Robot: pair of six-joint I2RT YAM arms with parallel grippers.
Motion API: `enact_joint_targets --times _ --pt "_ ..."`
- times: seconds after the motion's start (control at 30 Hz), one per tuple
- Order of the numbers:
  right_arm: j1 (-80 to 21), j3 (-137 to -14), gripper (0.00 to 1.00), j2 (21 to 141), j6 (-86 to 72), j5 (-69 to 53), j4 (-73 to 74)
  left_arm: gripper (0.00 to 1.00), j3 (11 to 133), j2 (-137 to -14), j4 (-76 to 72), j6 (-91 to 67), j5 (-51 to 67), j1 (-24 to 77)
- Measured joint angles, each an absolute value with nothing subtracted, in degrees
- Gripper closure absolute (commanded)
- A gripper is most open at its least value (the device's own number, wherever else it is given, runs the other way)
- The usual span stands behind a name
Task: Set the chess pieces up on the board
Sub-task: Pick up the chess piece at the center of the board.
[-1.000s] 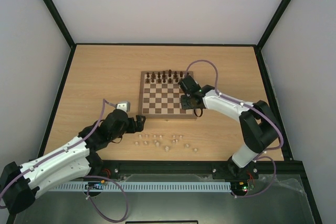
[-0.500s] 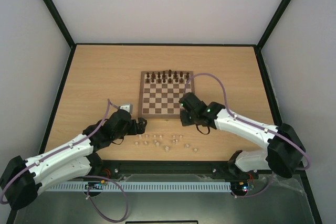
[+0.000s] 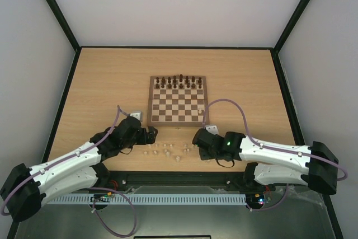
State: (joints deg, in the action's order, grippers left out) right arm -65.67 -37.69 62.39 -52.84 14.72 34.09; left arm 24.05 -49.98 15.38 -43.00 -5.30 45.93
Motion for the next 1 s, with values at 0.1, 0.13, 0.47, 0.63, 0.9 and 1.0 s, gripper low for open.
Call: enact_joint_targets --times 0.1,0.13,0.47,0.63,0.9,1.0 --pt "-69.34 -36.60 0.67 62.37 -57.32 15.27 35.94 0.01 24.05 -50.46 14.66 -42.50 -4.82 45.93" --pt "-70.85 -36.32 0.67 62.37 -58.87 15.44 36.49 0.01 24.05 -50.59 14.41 -42.37 -4.62 45.93" --pt "-76.31 -36.01 0.67 64.99 -67.24 16.16 38.96 0.01 24.05 -51.92 12.51 -41.52 -3.62 45.93" --pt "-76.62 -35.18 0.70 65.89 -68.71 16.40 39.16 0.01 24.05 -52.16 12.29 -41.39 -3.42 45.93" --pt "-76.64 -34.81 0.78 68.34 -69.30 17.41 38.63 0.01 24.05 -52.29 12.21 -41.36 -3.20 45.93" --pt "-76.64 -34.61 0.83 68.77 -69.30 17.74 38.22 0.01 24.05 -52.27 12.19 -41.36 -3.18 45.93"
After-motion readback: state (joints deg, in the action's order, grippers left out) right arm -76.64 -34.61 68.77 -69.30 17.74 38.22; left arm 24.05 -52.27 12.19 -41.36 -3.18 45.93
